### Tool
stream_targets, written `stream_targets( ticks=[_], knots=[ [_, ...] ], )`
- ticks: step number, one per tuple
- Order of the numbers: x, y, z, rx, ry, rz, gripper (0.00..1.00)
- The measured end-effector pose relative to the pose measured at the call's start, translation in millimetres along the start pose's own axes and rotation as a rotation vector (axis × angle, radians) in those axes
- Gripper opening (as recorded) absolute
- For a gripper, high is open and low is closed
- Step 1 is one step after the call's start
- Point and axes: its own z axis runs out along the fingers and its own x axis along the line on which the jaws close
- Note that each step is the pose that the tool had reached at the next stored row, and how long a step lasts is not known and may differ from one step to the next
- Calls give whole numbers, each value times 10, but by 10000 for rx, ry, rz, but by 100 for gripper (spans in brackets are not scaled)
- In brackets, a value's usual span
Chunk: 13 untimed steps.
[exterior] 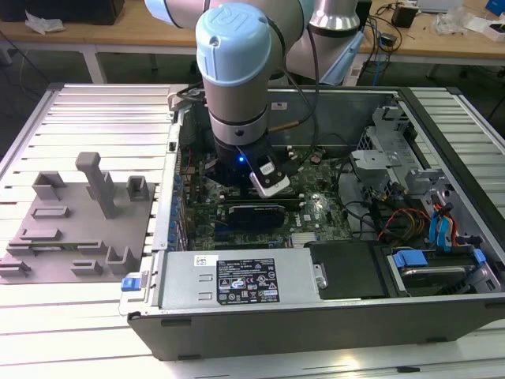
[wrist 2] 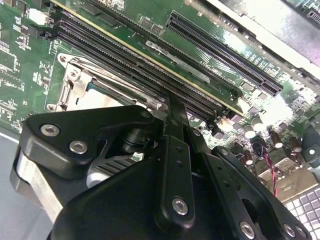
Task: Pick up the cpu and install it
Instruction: 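Install the second cpu locking lever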
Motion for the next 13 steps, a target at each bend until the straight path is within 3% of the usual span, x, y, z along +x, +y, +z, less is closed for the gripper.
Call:
stream_targets(
  ticks=[2,5,9,13],
  knots=[
    [-1,-2,0,-58,0,9,11],
    [-10,-5,0,-278,-2,38,11],
    [-11,-20,0,-394,-8,73,11],
    [-9,-28,20,-645,-13,122,11]
  ],
)
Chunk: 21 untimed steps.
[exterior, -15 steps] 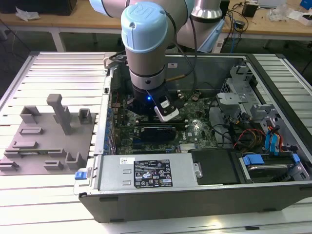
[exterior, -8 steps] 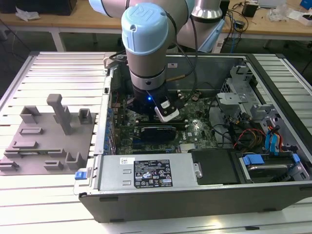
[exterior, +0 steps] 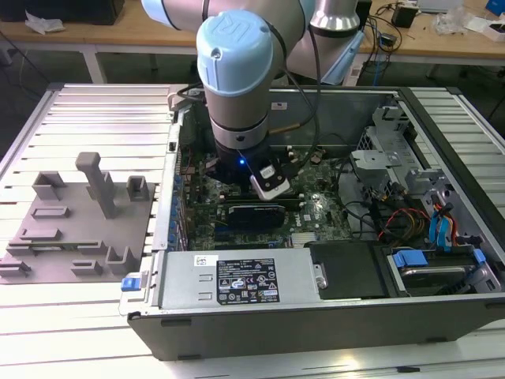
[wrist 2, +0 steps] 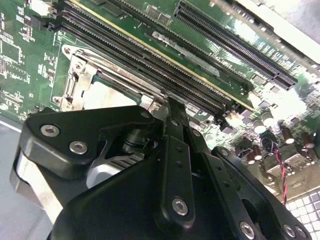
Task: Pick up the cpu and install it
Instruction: 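Install the second cpu locking lever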
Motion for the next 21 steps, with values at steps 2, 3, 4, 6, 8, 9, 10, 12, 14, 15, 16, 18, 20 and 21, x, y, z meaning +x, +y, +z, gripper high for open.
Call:
stream_targets(
  ticks=[2,3,4,6,8,9,10,12,14,15,16,18,20,21],
  knots=[
    [1,-12,17,-45,-7,26,11],
    [2,-16,21,-49,-7,33,11],
    [2,-18,22,-59,-6,38,11],
    [2,-18,22,-80,-7,41,11],
    [2,-18,23,-82,-8,41,11],
    [1,-18,22,-82,-7,41,11],
    [-9,-18,20,-82,-7,39,11],
    [-24,-15,13,-82,-7,40,11],
    [-31,-14,-6,-82,-8,41,11],
    [-35,-17,-16,-83,-8,40,11],
    [-38,-22,-24,-82,-6,41,11],
    [-45,-40,-29,-82,-5,41,11],
    [-50,-71,-36,-82,-3,41,11],
    [-52,-99,-43,-81,-4,42,11]
  ],
)
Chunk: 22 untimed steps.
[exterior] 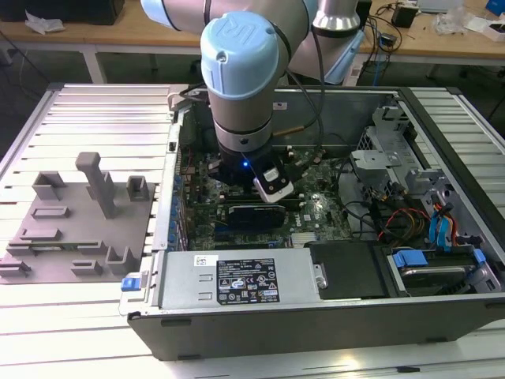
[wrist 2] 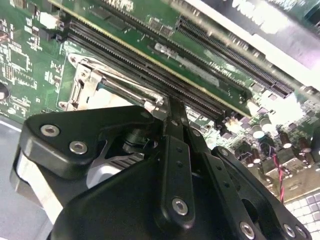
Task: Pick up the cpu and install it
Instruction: 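Install the second cpu locking lever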
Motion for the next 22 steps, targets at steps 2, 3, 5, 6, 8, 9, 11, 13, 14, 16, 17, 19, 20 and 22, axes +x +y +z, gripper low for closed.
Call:
stream_targets(
  ticks=[2,3,5,6,8,9,11,13,14,16,17,19,20,22],
  knots=[
    [-2,-32,-8,0,0,0,11],
    [-2,-38,-10,-1,0,2,11],
    [-2,-38,-10,-30,1,4,11],
    [-2,-39,-9,-120,1,10,11],
    [-2,-39,-7,-208,0,19,11],
    [-2,-40,-3,-275,-2,24,11],
    [-1,-44,12,-335,-4,29,11],
    [1,-48,27,-393,-5,33,11],
    [1,-48,30,-445,-8,36,11],
    [2,-48,35,-528,-14,42,11],
    [2,-48,40,-591,-19,47,11],
    [6,-48,48,-700,-30,52,11],
    [8,-48,50,-733,-33,53,11],
    [12,-47,52,-786,-40,58,11]
  ],
)
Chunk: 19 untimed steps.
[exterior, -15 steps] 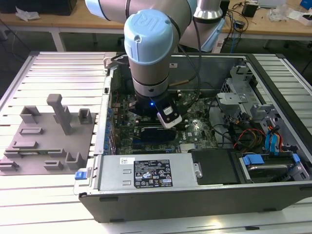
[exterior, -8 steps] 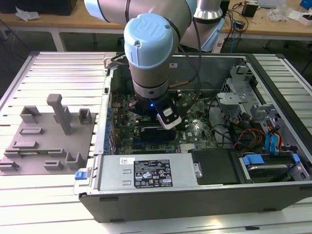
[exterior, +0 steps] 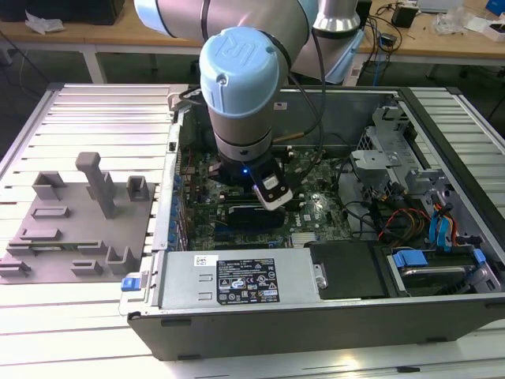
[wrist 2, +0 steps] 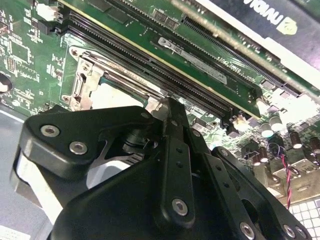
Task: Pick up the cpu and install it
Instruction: 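Install the second cpu locking lever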
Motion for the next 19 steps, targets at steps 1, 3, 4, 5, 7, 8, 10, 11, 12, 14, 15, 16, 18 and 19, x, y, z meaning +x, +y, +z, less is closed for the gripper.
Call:
stream_targets(
  ticks=[1,3,4,5,7,8,10,11,12,14,15,16,18,19],
  knots=[
    [0,0,1,-4,0,-1,11],
    [1,-1,0,-10,0,1,11],
    [1,-1,0,-11,0,1,11],
    [1,-1,0,-13,0,1,11],
    [2,-1,0,-23,0,1,11],
    [3,-4,-2,-24,0,3,11],
    [1,-13,-7,-26,0,3,11],
    [1,-18,-11,-26,0,3,11],
    [0,-24,-18,-25,0,3,11],
    [-1,-37,-31,-24,-1,4,11],
    [-1,-42,-34,-25,-1,3,11],
    [-2,-46,-35,-25,0,3,11],
    [-3,-65,-42,-25,0,3,11],
    [-3,-73,-44,-25,0,3,11]
  ],
)
